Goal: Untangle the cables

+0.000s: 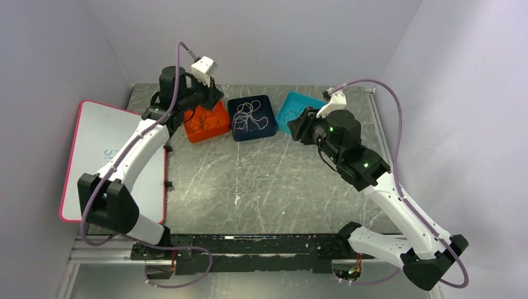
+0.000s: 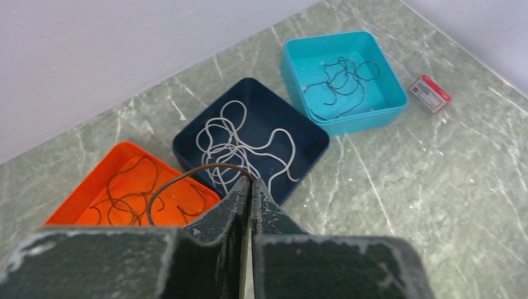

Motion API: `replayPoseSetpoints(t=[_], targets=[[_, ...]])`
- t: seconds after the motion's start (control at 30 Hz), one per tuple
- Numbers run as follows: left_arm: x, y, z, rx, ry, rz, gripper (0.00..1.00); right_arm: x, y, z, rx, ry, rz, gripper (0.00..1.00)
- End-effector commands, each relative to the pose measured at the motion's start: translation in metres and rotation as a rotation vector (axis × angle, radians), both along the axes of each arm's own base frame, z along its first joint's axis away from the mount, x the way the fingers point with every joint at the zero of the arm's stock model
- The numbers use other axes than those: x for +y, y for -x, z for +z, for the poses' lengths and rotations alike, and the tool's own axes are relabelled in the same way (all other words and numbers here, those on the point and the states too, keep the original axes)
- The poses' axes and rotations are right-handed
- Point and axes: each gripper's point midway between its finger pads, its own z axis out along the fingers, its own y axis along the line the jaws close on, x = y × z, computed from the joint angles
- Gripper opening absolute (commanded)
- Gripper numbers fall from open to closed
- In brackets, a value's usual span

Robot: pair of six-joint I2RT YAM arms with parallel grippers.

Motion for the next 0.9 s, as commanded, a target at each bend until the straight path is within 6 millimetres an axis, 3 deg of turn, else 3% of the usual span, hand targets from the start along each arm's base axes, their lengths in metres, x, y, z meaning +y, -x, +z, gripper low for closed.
replayPoseSetpoints(t=[0.0, 0.27, 0.5, 0.87], targets=[[0.006, -0.022, 0.010, -0.048, 0.008, -0.025, 0.07, 0.005, 0.009, -0.001, 0.007, -0.066, 0.033, 0.46], [0.032, -0.060, -0.005, -0.045, 0.000, -0.005, 0.07, 0.006, 0.011, -0.019, 0.043, -0.037, 0.044, 0.47], [0.040, -0.090, -0.006, -0.049, -0.011, -0.017, 0.07, 0.005, 0.011, -0.021, 0.046, -0.024, 0.036, 0.47], [0.042, -0.107, -0.026, -0.039, -0.023, -0.035, 0.07, 0.008, 0.009, -0.025, 0.061, -0.030, 0.042, 0.47]])
